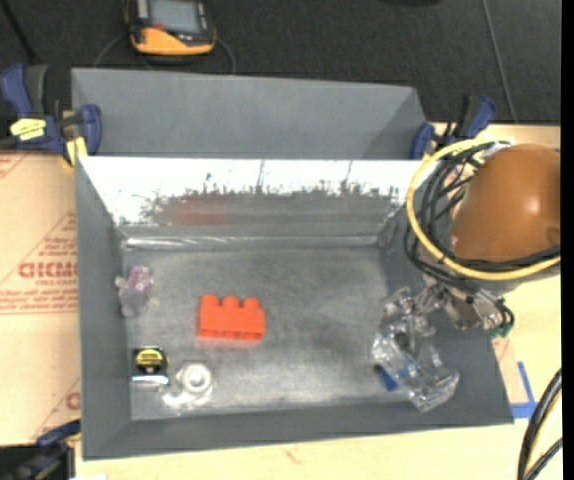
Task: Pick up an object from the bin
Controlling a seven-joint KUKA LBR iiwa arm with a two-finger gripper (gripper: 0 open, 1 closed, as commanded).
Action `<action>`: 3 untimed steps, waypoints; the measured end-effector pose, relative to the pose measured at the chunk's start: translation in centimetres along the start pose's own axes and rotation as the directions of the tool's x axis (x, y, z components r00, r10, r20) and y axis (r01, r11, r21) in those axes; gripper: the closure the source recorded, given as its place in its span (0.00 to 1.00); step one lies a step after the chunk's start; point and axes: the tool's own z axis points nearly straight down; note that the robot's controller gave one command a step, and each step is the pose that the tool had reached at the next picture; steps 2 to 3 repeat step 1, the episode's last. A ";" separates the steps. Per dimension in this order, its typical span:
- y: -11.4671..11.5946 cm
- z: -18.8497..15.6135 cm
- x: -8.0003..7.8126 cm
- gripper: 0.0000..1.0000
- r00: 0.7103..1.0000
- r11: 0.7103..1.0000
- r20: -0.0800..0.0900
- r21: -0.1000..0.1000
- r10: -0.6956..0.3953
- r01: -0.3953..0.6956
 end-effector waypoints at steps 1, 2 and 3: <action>-0.5 -5.9 0.9 1.00 1.000 1.000 0.001 0.001 -0.002 0.002; -0.5 -5.9 0.9 1.00 1.000 1.000 0.001 0.001 -0.002 0.002; -0.5 -5.9 0.9 1.00 1.000 1.000 0.001 0.001 -0.002 0.002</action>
Offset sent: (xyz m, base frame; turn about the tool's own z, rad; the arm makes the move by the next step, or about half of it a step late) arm -0.0084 -0.0054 0.0563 -0.0070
